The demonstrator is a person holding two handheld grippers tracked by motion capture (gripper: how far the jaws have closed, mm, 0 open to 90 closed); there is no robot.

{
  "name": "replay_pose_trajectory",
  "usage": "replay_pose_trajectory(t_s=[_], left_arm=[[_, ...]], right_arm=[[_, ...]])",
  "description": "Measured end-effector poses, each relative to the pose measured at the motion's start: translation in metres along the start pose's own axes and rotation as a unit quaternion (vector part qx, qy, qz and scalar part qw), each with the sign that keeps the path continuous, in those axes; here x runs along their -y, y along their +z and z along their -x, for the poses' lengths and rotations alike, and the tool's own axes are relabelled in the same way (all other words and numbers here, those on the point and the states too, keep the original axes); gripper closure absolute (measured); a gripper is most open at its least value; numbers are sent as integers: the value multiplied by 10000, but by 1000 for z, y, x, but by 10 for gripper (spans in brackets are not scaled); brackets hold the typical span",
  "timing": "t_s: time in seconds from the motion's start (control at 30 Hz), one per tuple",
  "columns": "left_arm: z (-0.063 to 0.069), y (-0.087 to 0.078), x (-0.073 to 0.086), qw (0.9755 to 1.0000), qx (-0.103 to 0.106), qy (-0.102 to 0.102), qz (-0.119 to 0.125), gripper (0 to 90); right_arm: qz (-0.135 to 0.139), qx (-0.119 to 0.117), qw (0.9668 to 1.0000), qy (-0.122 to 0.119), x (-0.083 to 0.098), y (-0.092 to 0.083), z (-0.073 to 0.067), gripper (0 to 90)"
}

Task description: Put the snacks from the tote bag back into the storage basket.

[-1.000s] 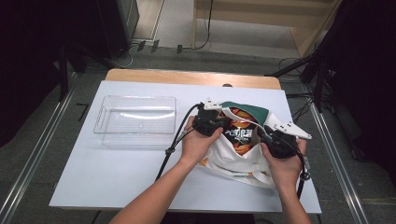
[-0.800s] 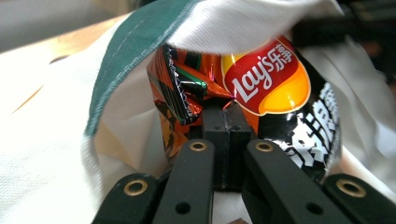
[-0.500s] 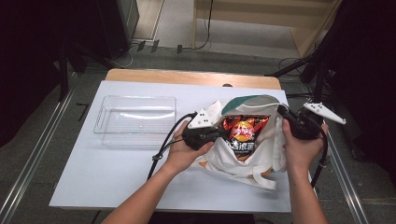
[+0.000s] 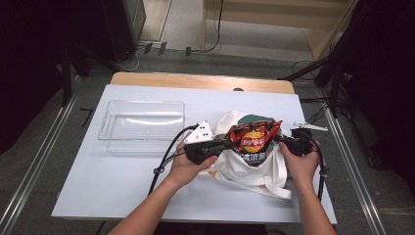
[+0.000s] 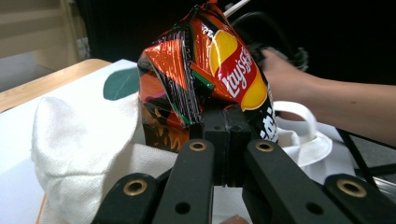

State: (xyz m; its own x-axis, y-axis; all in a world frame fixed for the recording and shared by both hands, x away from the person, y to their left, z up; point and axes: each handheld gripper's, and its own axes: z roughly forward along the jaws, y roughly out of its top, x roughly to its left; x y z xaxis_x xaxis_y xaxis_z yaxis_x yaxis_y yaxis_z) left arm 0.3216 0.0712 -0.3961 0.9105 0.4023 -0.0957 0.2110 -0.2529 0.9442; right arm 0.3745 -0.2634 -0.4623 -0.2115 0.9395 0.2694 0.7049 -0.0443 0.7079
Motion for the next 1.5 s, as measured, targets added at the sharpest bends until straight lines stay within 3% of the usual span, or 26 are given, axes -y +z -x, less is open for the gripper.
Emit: replay_pose_trajectory(t_s=[0.07, 0.17, 0.23, 0.3, 0.33, 0.37, 0.47, 0.5, 0.6, 0.67, 0.77, 0.83, 0.9, 0.93, 0.97, 1.0, 1.03, 1.07, 1.1, 1.17, 1.2, 1.23, 1.27, 1.33, 1.4, 1.5], left_arm=[[0, 0, 0, 9999, -49, -96, 13, 896], [-2, -1, -1, 9998, -130, -171, 4, 898], [-2, -1, -2, 9997, -135, -183, -17, 900], [-1, 1, -3, 9996, -201, -195, 29, 900], [-1, 1, -3, 9996, -201, -195, 29, 900], [-1, 2, -6, 9995, -226, -213, 88, 900], [-3, 2, -11, 9993, -238, -250, 153, 900], [-4, 2, -13, 9992, -268, -249, 134, 900], [-6, 2, -15, 9989, -404, -214, 102, 900], [-10, 2, -15, 9985, -431, -298, 139, 900], [-10, 4, -14, 9982, -393, -401, 226, 900], [-9, 5, -13, 9979, -312, -507, 261, 900], [-7, 4, -12, 9979, -313, -520, 216, 828], [-5, 3, -12, 9978, -415, -471, 190, 733], [-5, 3, -12, 9978, -415, -471, 190, 678], [-4, 0, -11, 9979, -449, -432, 196, 654], [-4, -5, -8, 9974, -516, -468, 176, 629], [-4, -5, -8, 9974, -516, -468, 176, 605], [-4, -9, -3, 9963, -641, -554, 138, 597], [-5, -7, 2, 9957, -677, -635, 11, 597], [-5, -7, 2, 9957, -677, -635, 11, 596], [-5, 0, 10, 9948, -694, -713, -235, 595], [-5, 0, 10, 9948, -694, -713, -235, 598], [-4, 10, 22, 9934, -682, -749, -535, 600], [-4, 14, 29, 9925, -682, -756, -682, 622], [-2, 18, 39, 9901, -693, -719, -986, 635]], right_arm=[[513, 153, 9985, -124, 0, -18, -5, 505], [1379, 21, 9903, -185, 5, -60, -16, 483], [1884, 20, 9818, -261, 13, -89, -27, 534], [2064, -300, 9771, -425, 24, -106, -41, 642], [2064, -300, 9771, -425, 24, -106, -41, 642], [1867, -397, 9792, -690, 35, -105, -55, 712], [1289, -647, 9881, -529, 51, -82, -61, 787], [1139, -548, 9904, -557, 58, -74, -63, 802], [927, -609, 9925, -522, 70, -64, -66, 819], [526, -278, 9948, -826, 83, -56, -80, 860], [-117, -126, 9932, -1155, 98, -38, -89, 900], [-204, -224, 9948, -971, 95, -39, -86, 900], [17, -407, 9967, -703, 94, -45, -82, 829], [293, -418, 9963, -688, 94, -51, -81, 776], [293, -418, 9963, -688, 94, -51, -81, 776], [777, -398, 9938, -692, 91, -67, -80, 745], [1041, -482, 9908, -723, 88, -76, -79, 738], [1041, -482, 9908, -723, 88, -76, -79, 738], [1511, -632, 9834, -782, 80, -94, -79, 714], [1773, -808, 9781, -730, 74, -102, -79, 673], [1773, -808, 9781, -730, 74, -102, -79, 673], [1836, -1137, 9741, -671, 66, -105, -82, 601], [1836, -1137, 9741, -671, 66, -105, -82, 601], [1711, -1331, 9742, -635, 57, -100, -90, 481], [1648, -1157, 9781, -530, 52, -93, -95, 438], [1430, -1136, 9830, -201, 42, -80, -98, 386]])
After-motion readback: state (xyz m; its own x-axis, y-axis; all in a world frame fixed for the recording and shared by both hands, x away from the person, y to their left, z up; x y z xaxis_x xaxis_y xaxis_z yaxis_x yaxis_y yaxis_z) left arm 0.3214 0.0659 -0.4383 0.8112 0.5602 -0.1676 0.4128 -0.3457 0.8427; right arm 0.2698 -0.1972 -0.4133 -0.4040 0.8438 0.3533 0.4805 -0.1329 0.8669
